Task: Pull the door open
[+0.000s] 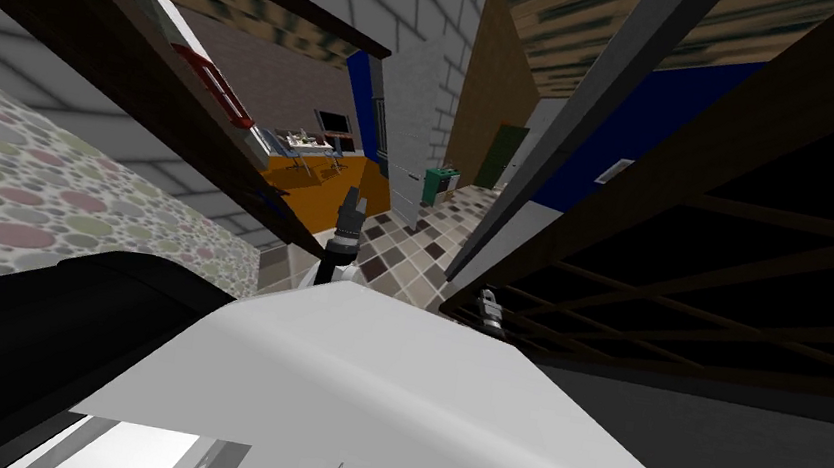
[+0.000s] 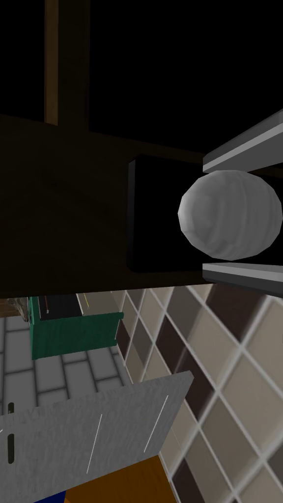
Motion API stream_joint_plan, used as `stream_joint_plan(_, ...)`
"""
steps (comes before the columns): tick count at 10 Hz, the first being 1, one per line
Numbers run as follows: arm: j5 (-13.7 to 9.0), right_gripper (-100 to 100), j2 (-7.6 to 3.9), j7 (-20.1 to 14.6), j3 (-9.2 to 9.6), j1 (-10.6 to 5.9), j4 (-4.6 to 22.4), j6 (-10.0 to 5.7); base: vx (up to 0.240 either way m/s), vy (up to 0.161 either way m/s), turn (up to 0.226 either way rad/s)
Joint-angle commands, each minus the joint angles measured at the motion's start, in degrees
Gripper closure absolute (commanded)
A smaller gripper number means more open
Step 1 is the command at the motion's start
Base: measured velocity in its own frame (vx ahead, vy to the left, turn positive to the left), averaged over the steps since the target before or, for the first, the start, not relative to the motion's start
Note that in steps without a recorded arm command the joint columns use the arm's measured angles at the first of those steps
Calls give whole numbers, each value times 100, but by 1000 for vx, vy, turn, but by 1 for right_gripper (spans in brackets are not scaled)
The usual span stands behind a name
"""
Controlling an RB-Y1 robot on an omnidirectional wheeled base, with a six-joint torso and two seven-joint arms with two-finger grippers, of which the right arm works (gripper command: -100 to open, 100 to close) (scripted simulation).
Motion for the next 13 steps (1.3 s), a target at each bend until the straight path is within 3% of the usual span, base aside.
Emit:
stream_joint_plan(1, 66, 100, -109, -140, 128, 112, -70, -118, -235, -64, 85)
stream_joint_plan(3, 135, 100, -213, -282, 261, 183, -95, -234, -226, -44, 64)
stream_joint_plan(4, 119, 100, -167, -212, 226, 168, -109, -162, -102, -10, 14)
stream_joint_plan(5, 182, 100, -260, -340, 345, 273, -81, -346, -146, -50, 157)
stream_joint_plan(11, 345, 100, -544, -679, 649, 532, -12, -909, -221, -68, 111)
stream_joint_plan(12, 352, 100, -557, -694, 663, 543, -9, -935, -191, -56, 63)
stream_joint_plan(13, 340, 100, -558, -649, 643, 569, -101, -827, -71, -25, 13)
